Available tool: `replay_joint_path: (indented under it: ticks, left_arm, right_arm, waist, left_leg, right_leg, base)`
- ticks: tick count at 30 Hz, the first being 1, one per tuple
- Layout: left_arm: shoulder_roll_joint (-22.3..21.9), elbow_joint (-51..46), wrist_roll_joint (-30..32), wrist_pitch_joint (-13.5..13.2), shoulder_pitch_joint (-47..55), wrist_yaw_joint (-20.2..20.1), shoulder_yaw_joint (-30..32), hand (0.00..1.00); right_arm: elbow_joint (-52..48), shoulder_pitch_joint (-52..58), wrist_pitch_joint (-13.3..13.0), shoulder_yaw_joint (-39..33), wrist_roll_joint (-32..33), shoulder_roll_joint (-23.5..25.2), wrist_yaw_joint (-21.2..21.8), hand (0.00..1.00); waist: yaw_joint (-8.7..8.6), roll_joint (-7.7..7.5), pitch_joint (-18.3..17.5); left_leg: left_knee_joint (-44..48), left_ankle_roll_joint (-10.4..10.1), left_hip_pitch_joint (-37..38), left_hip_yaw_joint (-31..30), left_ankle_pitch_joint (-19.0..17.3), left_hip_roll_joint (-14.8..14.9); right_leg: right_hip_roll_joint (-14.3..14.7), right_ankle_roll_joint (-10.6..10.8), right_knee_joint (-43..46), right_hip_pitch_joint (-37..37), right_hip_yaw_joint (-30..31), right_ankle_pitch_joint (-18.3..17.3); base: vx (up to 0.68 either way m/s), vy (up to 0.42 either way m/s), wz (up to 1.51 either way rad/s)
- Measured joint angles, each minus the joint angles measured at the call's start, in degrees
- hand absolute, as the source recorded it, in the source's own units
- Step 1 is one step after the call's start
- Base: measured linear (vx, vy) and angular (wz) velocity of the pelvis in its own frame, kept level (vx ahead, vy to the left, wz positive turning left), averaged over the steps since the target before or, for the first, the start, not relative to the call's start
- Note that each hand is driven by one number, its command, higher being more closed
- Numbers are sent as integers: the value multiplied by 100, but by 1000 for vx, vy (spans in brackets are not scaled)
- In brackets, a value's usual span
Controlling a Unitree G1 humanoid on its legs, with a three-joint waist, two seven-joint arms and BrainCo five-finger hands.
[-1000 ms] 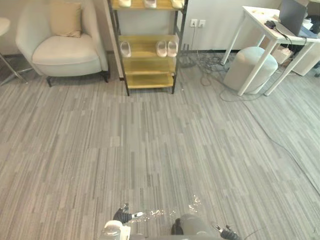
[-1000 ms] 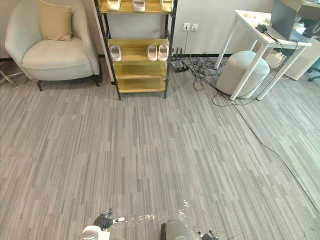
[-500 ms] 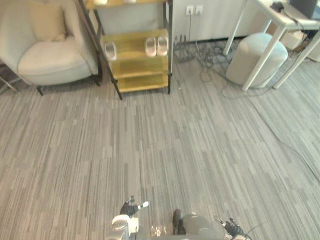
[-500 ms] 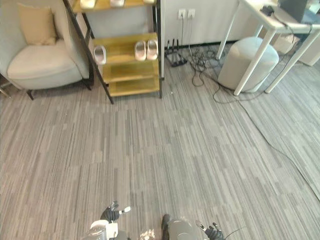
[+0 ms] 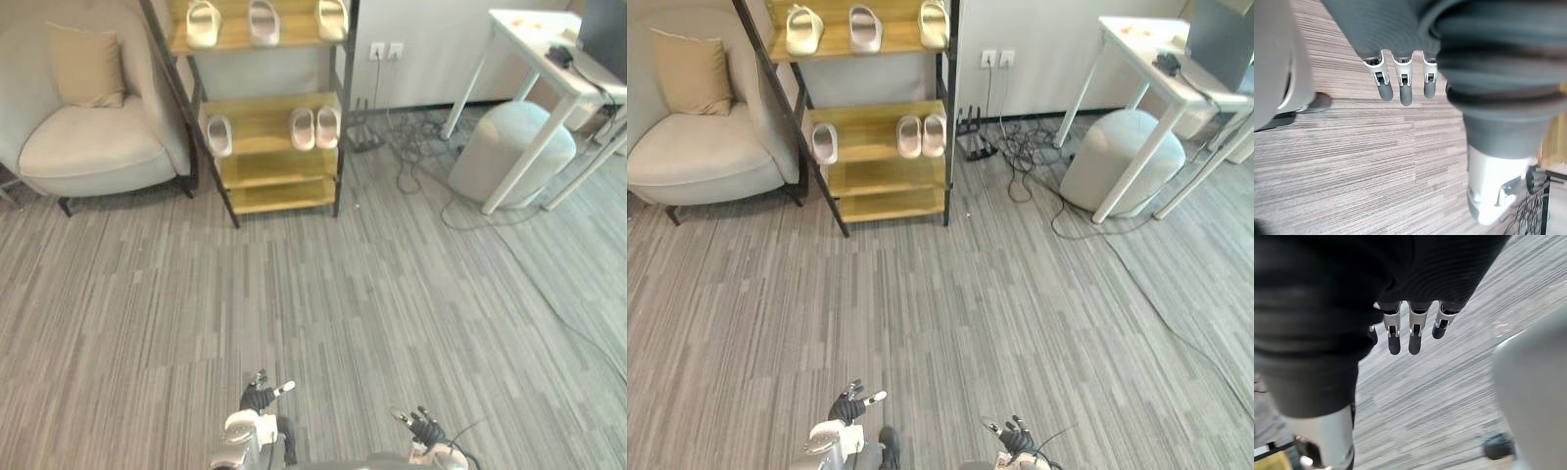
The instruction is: Organize the slippers on the shoe rack
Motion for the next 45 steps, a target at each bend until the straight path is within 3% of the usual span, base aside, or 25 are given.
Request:
replay_joint_path:
  ticks: [2,5,7,8,9,10,12,13,14,15,17,18,20,24,26,27,28,30,31,35,37,41,42,44,45]
  left_arm:
    - [53,85,0,9,-6,1,-30,0]
    - [105,142,-8,7,-65,-3,-61,0]
    - [142,182,-8,5,-78,-4,-70,0]
    - [157,259,-4,4,-82,-3,-69,0]
    - [119,380,-5,5,-106,6,-55,0]
    - [48,460,0,1,-89,-1,-46,0]
    - [-96,487,3,-1,-76,-14,152,0]
    - [-118,482,3,2,-79,-9,297,0]
    - [-153,409,2,6,-49,-17,479,0]
    - [-204,216,-2,2,-30,-18,650,0]
    - [-259,-101,-23,-13,72,-14,850,0]
    - [-252,-220,-66,-16,110,-9,847,0]
    - [-294,-340,-78,-44,139,-3,845,0]
    - [-306,-368,-98,-121,98,-4,819,0]
    - [-292,-304,-117,-128,75,0,574,0]
    - [-290,-203,-120,-142,85,-8,447,0]
    - [-240,-122,-125,-136,12,-8,428,0]
    - [-102,-112,-145,-124,26,-9,406,0]
    - [-75,-98,-147,-117,29,-18,366,0]
    - [47,45,-99,-98,44,-21,50,0]
    - [146,126,-59,-87,12,-19,-48,0]
    - [159,152,-64,-1,18,-17,-37,0]
    - [160,183,-63,-5,18,-20,-51,0]
    - [138,297,-56,-8,15,-20,23,0]
    - [51,326,-54,-13,10,-22,129,0]
  right_arm:
    - [-4,-33,-21,1,-4,-2,2,0]
    - [9,-127,-89,-21,-1,-54,37,0]
    - [21,-161,-107,-13,2,-80,57,0]
    - [68,-161,-104,-12,5,-85,75,0]
    - [126,-181,-116,-70,4,-153,100,0]
    - [207,-284,-110,-74,-7,-212,98,0]
    - [253,-328,-105,-195,-17,-223,107,0]
    - [241,-323,-101,-213,-9,-208,102,0]
    - [217,-310,-95,-185,0,-203,102,0]
    - [205,-288,-92,-104,7,-209,99,0]
    - [98,-181,-95,72,11,-221,87,0]
    - [52,-105,-92,120,15,-203,79,0]
    - [-8,-82,-97,90,17,-152,66,0]
    - [5,-90,-66,57,17,-120,58,0]
    - [132,-102,-69,15,15,-153,60,0]
    - [250,-110,-67,-1,10,-233,61,0]
    - [338,-169,-43,-11,11,-227,33,0]
    - [322,-81,-41,13,0,-53,32,0]
    - [336,-48,-35,13,3,12,40,0]
    - [205,-35,-39,-14,-32,-10,110,0]
    - [215,-65,-39,-10,-100,-25,113,0]
    - [167,-120,-102,-75,-170,-52,117,0]
    - [135,-129,-112,-107,-169,-71,123,0]
    - [183,-115,-114,-201,-140,-68,148,0]
    - [244,-129,-113,-217,-165,-119,148,0]
  waist:
    - [-41,9,-6]
    - [-145,123,15]
    - [-186,144,34]
    - [-212,68,30]
    - [-259,144,53]
    - [-222,374,35]
    - [-228,527,26]
    - [-253,550,33]
    - [-276,533,51]
    - [-263,524,99]
    - [-137,480,170]
    - [-91,434,169]
    - [-59,410,161]
    - [-24,329,181]
    - [1,339,154]
    - [26,492,78]
    - [60,416,66]
    - [87,98,-44]
    - [110,35,-73]
    - [96,52,-42]
    - [97,38,-34]
    - [-20,124,14]
    - [-52,183,39]
    - [-68,146,26]
    - [-65,286,-36]
  left_leg:
    - [-323,1,504,-104,-17,42]
    - [-610,-1,819,-284,-16,326]
    - [-754,-7,968,-384,-18,443]
    - [-783,-138,1095,-417,-72,406]
    - [-792,-380,1251,-539,-211,475]
    - [-769,-431,1319,-543,-227,660]
    - [-397,-633,1279,-560,-104,798]
    - [43,-677,1125,-603,-80,864]
    - [1178,-759,734,-708,-26,990]
    - [2415,-863,232,-761,318,1172]
    - [4160,-881,-436,-794,505,1491]
    - [4553,-838,-707,-642,432,1584]
    - [4283,-687,-998,-270,205,1658]
    - [1724,-582,-1280,148,50,1121]
    - [-46,-525,-1150,-74,775,570]
    - [-453,-400,-1146,-212,1266,544]
    - [-329,-184,-1084,-215,1408,427]
    - [-317,-123,-906,-71,1006,137]
    - [-312,-62,-797,-40,844,17]
    - [-370,107,-34,-35,372,-275]
    - [-494,87,351,-122,267,-308]
    - [-764,-50,773,-393,186,-102]
    - [-754,-135,833,-483,135,31]
    - [-740,-353,986,-659,-63,60]
    - [-680,-390,1012,-670,-83,207]
  right_leg:
    - [-29,-192,12,-324,-343,-259]
    - [359,-391,-1644,-772,-706,-322]
    - [630,-454,-3074,-915,-591,269]
    - [695,-493,-4034,-849,-389,1138]
    - [775,-758,-4044,-719,-404,1695]
    - [927,-781,-3942,-680,-437,1596]
    - [1002,-875,-3748,-627,-514,1181]
    - [1036,-918,-3721,-502,-562,1068]
    - [1097,-946,-3801,-260,-550,933]
    - [1170,-1008,-3929,44,-546,815]
    - [1258,-1142,-4031,561,-507,589]
    - [1274,-1172,-4131,862,-422,472]
    - [1235,-1030,-4349,1228,-318,449]
    - [910,-794,-4688,1625,-134,388]
    - [722,-533,-4819,1762,-70,278]
    - [785,-368,-4856,1818,12,170]
    - [681,-235,-4854,1983,101,32]
    - [327,-68,-4537,1978,178,-45]
    - [175,12,-4100,1848,239,-93]
    - [-11,181,-633,542,764,-65]
    - [-6,83,-202,220,464,-256]
    - [372,-240,-1280,-333,-25,-571]
    - [616,-329,-2225,-377,23,-385]
    - [723,-569,-3186,-201,13,590]
    - [825,-599,-3255,-127,-6,570]
  base:
    - [462,50,31]
    - [455,-57,41]
    - [506,-188,37]
    - [576,-245,42]
    - [467,-192,21]
    - [441,-175,4]
    - [410,-197,5]
    - [401,-227,24]
    - [361,-215,19]
    - [394,-214,3]
    - [287,-104,-29]
    - [223,-32,-38]
    - [328,-15,-32]
    - [374,94,-18]
    - [440,265,-14]
    - [483,331,-25]
    - [396,274,-28]
    - [347,215,-23]
    - [355,241,-19]
    - [371,255,6]
    - [457,121,30]
    - [374,-25,34]
    - [339,-149,39]
    - [389,-188,36]
    - [369,-206,16]
